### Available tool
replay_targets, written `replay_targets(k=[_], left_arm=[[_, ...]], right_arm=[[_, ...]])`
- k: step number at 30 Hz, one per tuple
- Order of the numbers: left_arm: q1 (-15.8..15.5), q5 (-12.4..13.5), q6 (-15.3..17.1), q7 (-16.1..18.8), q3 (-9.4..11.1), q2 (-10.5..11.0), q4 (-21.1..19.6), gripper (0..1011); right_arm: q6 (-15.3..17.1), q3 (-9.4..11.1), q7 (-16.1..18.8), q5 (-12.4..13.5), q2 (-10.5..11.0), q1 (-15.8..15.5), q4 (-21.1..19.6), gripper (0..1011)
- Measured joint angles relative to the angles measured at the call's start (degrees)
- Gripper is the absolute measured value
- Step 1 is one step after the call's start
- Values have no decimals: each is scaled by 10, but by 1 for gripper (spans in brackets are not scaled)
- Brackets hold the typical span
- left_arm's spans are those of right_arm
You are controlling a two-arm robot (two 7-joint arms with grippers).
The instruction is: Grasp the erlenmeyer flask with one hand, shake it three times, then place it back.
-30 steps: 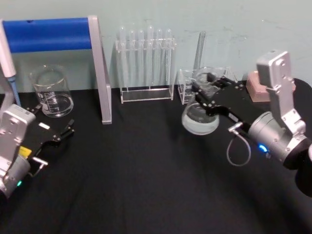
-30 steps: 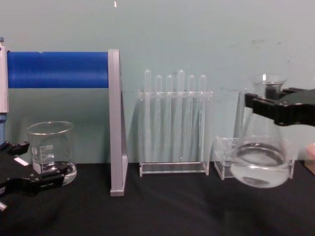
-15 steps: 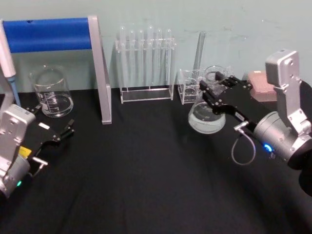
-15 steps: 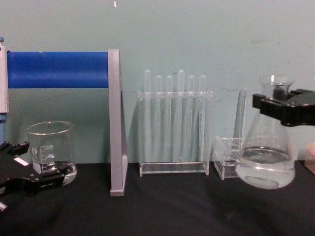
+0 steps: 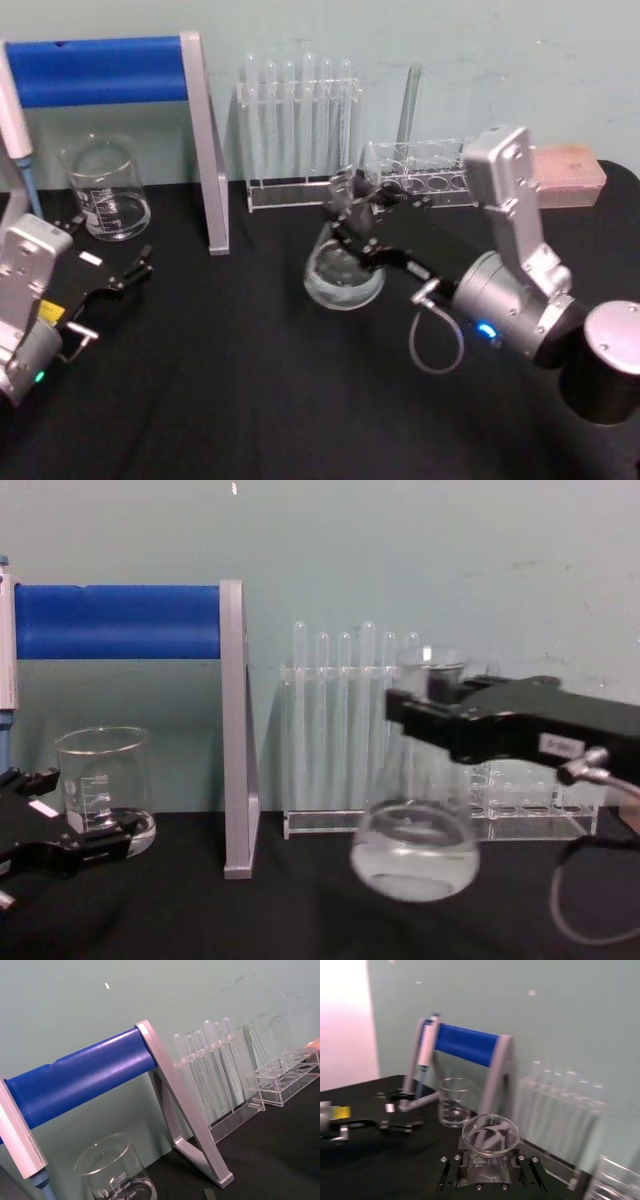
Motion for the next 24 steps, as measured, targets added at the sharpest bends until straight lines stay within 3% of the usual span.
replay_targets(k=[14,24], left_arm=[[0,0,0,0,0,0,0,1001],[0,0,0,0,0,0,0,1001]], right_arm=[[1,-69,36,8,4,7,-13,449],[1,-86,39,8,11,12,-15,449]])
